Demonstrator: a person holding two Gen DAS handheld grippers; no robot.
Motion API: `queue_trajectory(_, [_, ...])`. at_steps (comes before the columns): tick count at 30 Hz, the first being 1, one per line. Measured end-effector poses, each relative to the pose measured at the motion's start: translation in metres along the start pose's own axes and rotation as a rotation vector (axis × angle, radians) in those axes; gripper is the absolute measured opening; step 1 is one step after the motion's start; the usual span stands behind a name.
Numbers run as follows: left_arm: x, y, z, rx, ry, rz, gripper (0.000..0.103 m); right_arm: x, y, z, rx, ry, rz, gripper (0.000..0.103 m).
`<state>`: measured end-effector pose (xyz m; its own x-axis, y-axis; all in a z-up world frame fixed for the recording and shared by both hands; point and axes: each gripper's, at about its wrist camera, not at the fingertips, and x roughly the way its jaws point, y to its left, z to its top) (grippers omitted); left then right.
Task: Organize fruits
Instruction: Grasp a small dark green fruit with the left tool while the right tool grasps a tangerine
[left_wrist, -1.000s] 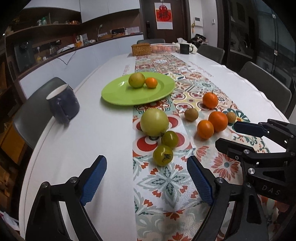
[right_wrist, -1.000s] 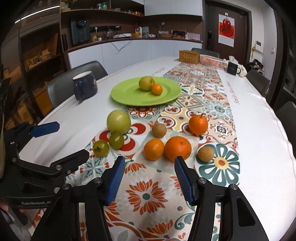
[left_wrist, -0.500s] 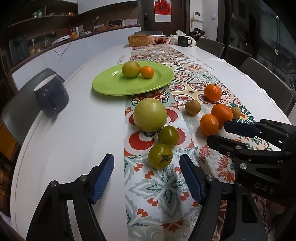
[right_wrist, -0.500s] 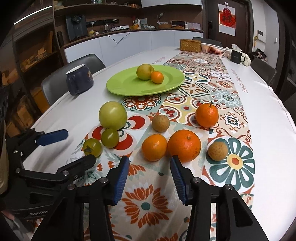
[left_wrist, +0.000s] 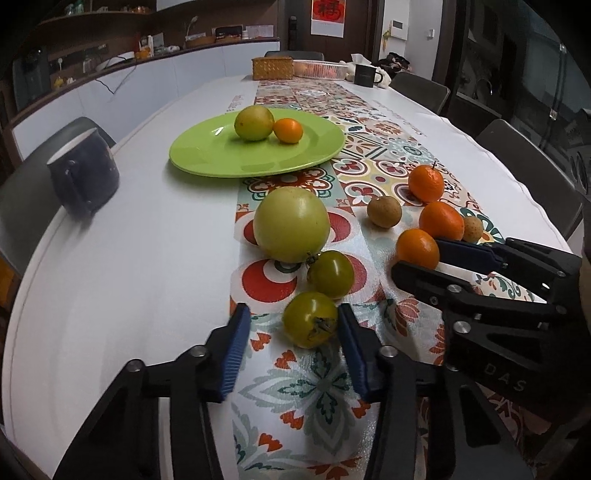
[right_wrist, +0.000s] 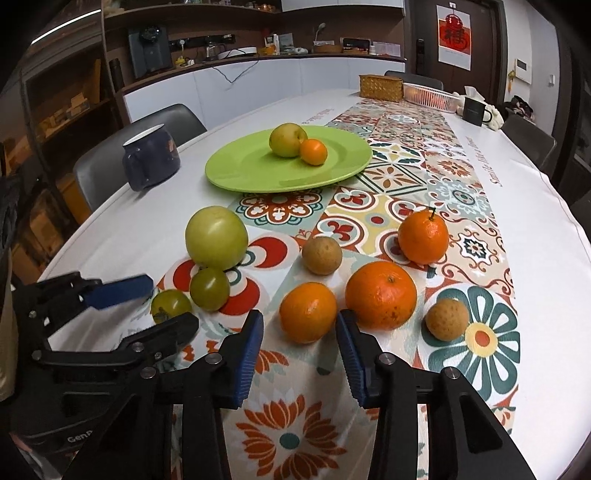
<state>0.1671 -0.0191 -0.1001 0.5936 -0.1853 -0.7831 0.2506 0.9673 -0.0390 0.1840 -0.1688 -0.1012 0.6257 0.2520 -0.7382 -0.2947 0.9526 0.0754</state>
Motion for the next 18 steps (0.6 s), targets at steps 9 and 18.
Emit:
queue_trajectory(9, [-0.002, 0.000, 0.001, -0.014, 0.003, -0.025, 0.029, 0.005, -0.003, 0.001, 0.016, 0.021, -0.004, 0.033])
queue_trajectory(18, [-0.017, 0.000, 0.005, -0.022, -0.027, -0.030, 0.029, -0.010, 0.003, 0.003, -0.007, -0.012, 0.007, 0.033])
